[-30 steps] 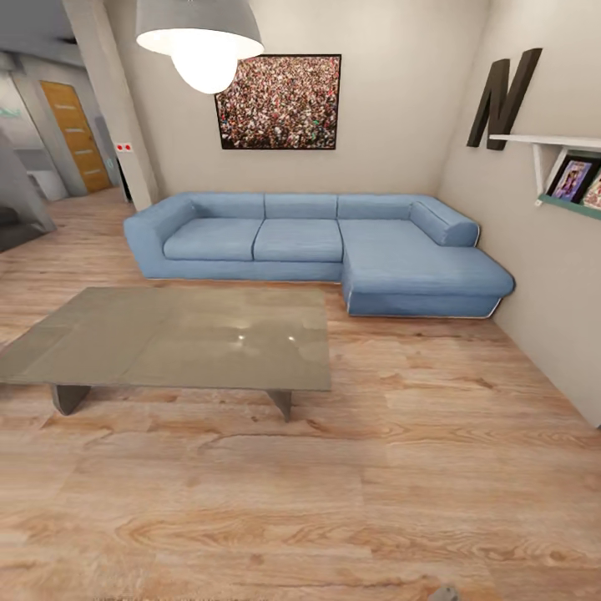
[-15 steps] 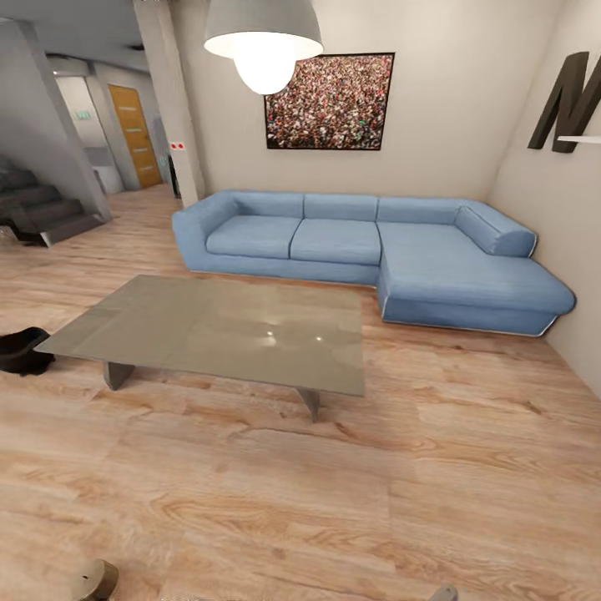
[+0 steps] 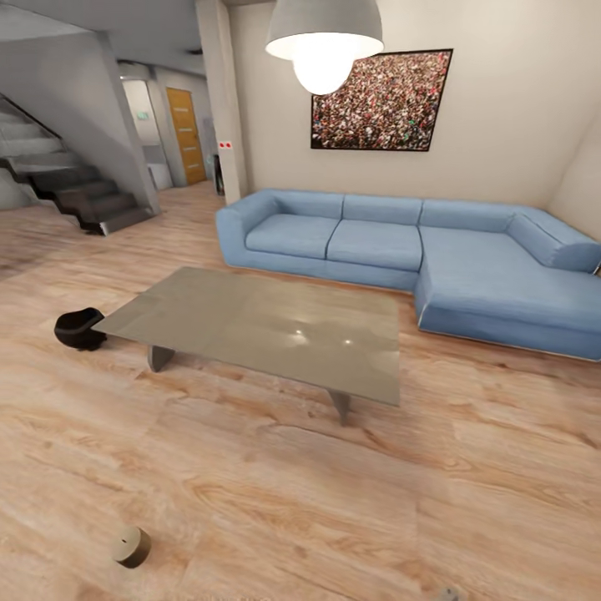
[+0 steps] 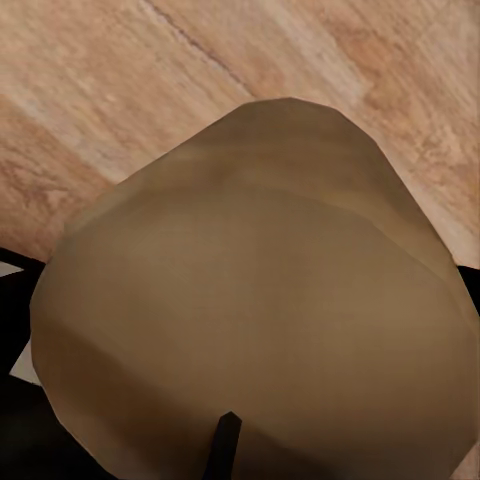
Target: Place each of the two pumpkins and all three candles from the living room inside a cabinet in the living room (use any cabinet), then make sure every cabinet is closed, and position the cauldron so it is next to a table in the living room.
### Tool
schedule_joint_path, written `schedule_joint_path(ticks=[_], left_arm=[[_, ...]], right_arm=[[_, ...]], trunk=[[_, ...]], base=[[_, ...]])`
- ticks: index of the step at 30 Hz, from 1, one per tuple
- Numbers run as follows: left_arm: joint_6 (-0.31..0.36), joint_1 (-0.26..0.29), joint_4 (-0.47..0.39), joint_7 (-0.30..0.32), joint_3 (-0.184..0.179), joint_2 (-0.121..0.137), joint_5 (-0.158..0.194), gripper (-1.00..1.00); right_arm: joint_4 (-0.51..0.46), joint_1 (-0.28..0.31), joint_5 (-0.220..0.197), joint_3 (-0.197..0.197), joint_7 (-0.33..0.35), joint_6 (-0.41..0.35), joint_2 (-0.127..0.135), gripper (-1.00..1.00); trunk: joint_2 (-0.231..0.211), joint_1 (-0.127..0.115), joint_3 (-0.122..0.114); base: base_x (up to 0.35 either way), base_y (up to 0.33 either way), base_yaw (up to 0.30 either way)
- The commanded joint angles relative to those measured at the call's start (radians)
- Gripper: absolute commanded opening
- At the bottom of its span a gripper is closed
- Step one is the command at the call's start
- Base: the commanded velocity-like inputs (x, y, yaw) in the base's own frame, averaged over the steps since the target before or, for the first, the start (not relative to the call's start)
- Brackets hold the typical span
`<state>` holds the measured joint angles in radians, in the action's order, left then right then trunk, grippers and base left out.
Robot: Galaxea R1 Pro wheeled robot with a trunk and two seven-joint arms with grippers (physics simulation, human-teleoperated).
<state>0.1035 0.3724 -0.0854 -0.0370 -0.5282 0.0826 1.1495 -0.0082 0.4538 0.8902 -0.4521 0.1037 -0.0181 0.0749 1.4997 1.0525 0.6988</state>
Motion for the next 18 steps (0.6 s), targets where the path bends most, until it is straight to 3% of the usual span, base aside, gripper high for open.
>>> schedule_joint_path(ticks=[1,14,16,18], left_arm=[[0.004,0.000,-0.002,-0.004,-0.007,0.000,0.007,-1.00],[0.004,0.000,-0.002,-0.004,-0.009,-0.001,0.007,-1.00],[0.004,0.000,-0.002,-0.004,-0.009,0.000,0.007,-1.00],[0.004,0.000,-0.002,-0.004,-0.009,0.000,0.006,-1.00]], right_arm=[[-0.001,0.000,0.005,-0.009,0.004,-0.002,0.001,-1.00],[-0.007,-0.003,0.006,-0.008,0.003,0.005,0.014,-1.00],[-0.007,-0.003,0.005,-0.010,-0.016,-0.008,0.012,-1.00],[-0.006,-0.003,0.005,-0.009,-0.113,-0.026,0.008,-1.00]], trunk=[[0.000,0.000,0.001],[0.000,0.000,0.001],[0.000,0.000,0.001],[0.000,0.000,0.001]], base=[[0.000,0.000,0.293],[0.000,0.000,0.294],[0.000,0.000,0.299],[0.000,0.000,0.300]])
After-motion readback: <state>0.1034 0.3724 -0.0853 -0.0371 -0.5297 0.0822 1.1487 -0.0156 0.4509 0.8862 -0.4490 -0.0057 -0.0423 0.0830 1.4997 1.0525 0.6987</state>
